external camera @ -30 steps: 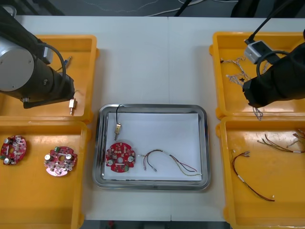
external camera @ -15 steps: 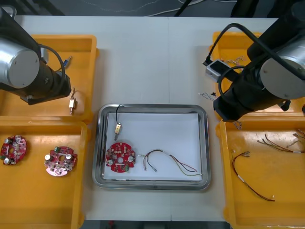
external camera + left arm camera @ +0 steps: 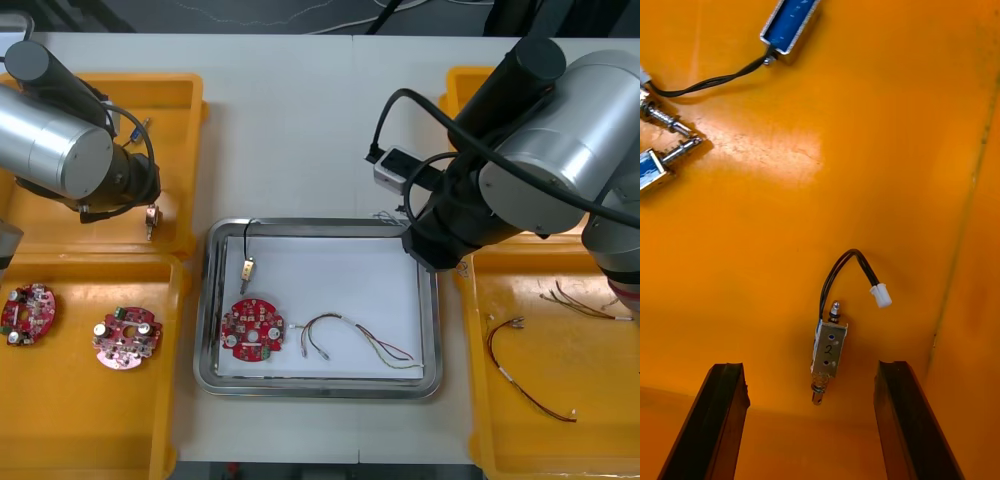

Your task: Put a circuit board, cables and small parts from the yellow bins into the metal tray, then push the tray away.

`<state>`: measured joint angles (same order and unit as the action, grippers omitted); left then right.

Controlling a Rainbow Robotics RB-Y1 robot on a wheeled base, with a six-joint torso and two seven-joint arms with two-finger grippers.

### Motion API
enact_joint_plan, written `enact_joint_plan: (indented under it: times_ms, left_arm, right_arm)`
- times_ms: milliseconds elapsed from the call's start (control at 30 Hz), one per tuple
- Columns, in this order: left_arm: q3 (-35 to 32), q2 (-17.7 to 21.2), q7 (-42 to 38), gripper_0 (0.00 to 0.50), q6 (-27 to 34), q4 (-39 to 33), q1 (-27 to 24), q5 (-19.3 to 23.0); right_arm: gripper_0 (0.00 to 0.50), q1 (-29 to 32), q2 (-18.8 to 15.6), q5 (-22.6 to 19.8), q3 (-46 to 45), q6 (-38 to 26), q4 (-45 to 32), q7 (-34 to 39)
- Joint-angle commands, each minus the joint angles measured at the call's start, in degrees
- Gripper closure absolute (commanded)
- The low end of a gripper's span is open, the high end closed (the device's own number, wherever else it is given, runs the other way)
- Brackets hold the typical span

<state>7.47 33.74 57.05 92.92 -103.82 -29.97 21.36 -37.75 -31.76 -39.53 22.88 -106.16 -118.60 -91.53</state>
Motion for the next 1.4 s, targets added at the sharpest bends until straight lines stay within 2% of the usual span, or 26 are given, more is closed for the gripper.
enact_joint_plan:
  times_ms: [33, 167, 300, 567, 667, 967, 1400]
  left_arm:
    - [1.2, -1.0, 8.2, 0.000, -1.5, 0.2, -1.7, -0.5]
    - [2.1, -1.0, 8.8, 0.000, -3.5, 0.2, -0.9, -0.3]
    - [3.0, -1.0, 9.6, 0.000, -4.9, 0.2, -0.1, -0.3]
    - [3.3, -1.0, 10.6, 0.000, -7.9, 1.6, 0.8, 0.7]
    - [3.1, -1.0, 10.9, 0.000, -9.9, 2.2, 1.8, 0.6]
    - [2.1, -1.0, 11.9, 0.002, -9.6, 4.0, 2.4, 0.4]
    - [1.5, -1.0, 12.9, 0.021, -9.4, 4.0, 4.9, 1.2]
  right_arm:
    - [0.500, -2.7, 0.9, 1.6, 5.3, 3.7, -1.7, -3.2]
    - [0.500, -2.9, 0.9, 2.4, 7.8, 6.9, -0.9, -8.2]
    - [0.500, -3.9, 0.9, 1.3, 9.9, 9.7, 2.3, -14.6]
    - [0.500, -6.1, 1.1, 0.0, 13.5, 13.8, 8.2, -21.6]
    - [0.500, -7.2, 1.3, -0.4, 15.0, 15.2, 10.3, -22.4]
    - [0.500, -9.3, 1.4, -0.6, 20.0, 20.1, 15.5, -23.4]
    - [0.500, -10.4, 2.1, -2.1, 23.0, 21.0, 19.4, -24.7]
